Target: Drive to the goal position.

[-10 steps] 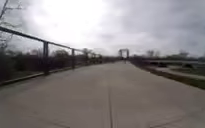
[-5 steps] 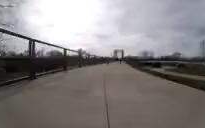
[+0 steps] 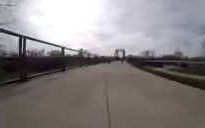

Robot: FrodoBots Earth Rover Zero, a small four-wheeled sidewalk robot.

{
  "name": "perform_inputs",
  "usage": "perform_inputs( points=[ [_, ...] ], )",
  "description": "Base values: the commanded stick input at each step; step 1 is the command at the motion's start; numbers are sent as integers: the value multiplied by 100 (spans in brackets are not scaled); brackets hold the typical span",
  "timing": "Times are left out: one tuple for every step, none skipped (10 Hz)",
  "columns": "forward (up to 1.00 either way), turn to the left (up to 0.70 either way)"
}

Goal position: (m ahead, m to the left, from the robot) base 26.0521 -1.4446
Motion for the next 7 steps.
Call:
perform_inputs(
  points=[
    [100,-17],
    [100,-4],
    [100,0],
    [100,0],
    [100,0],
    [100,0],
    [100,0]
  ],
)
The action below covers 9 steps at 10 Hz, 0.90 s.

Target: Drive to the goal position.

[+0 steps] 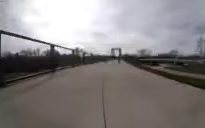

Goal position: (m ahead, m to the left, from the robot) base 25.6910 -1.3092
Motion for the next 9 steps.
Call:
perform_inputs(
  points=[
    [100,0],
    [100,0],
    [100,0],
    [100,0],
    [100,0],
    [100,0],
    [100,0],
    [100,0],
    [100,0]
  ],
)
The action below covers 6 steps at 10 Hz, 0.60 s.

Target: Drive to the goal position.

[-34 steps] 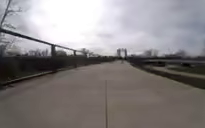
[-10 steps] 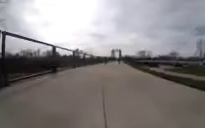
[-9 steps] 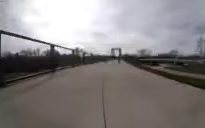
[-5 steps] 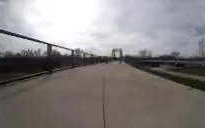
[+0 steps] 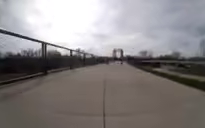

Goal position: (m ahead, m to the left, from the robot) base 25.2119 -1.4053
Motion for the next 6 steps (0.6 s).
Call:
perform_inputs(
  points=[
    [100,0],
    [100,0],
    [100,0],
    [100,0],
    [100,0],
    [100,0]
  ],
)
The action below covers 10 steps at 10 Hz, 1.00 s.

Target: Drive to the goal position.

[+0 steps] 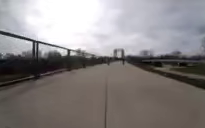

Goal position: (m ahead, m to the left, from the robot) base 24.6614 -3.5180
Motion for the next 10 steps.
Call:
perform_inputs(
  points=[
    [100,0],
    [100,0],
    [100,0],
    [100,0],
    [100,0],
    [100,0],
    [100,0],
    [100,0],
    [100,0],
    [100,0]
  ],
)
